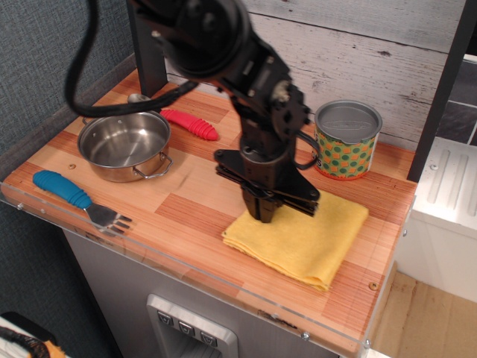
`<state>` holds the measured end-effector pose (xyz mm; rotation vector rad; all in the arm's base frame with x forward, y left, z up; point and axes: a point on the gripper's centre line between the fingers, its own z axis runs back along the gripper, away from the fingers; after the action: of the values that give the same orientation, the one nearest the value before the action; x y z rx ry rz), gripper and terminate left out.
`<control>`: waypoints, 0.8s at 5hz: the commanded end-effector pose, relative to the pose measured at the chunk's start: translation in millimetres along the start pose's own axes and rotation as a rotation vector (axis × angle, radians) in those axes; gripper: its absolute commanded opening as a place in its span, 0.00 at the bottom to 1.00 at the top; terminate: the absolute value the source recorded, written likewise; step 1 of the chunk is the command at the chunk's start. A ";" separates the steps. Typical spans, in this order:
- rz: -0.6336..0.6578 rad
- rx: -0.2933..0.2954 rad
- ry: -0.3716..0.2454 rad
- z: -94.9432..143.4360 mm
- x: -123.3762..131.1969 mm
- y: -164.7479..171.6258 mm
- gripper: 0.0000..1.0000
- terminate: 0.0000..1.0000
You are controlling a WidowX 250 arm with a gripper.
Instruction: Move the yellow cloth to the far right front edge of the table
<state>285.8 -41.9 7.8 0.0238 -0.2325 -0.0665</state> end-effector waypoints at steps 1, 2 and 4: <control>-0.030 -0.016 0.035 3.3 -8.0 -24.8 0.00 0.00; 0.007 -0.026 0.044 9.5 -7.1 -25.9 0.00 0.00; -0.001 0.017 0.045 31.3 -3.0 -22.7 1.00 0.00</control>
<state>272.1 -60.2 21.9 0.0537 -0.1384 -0.0632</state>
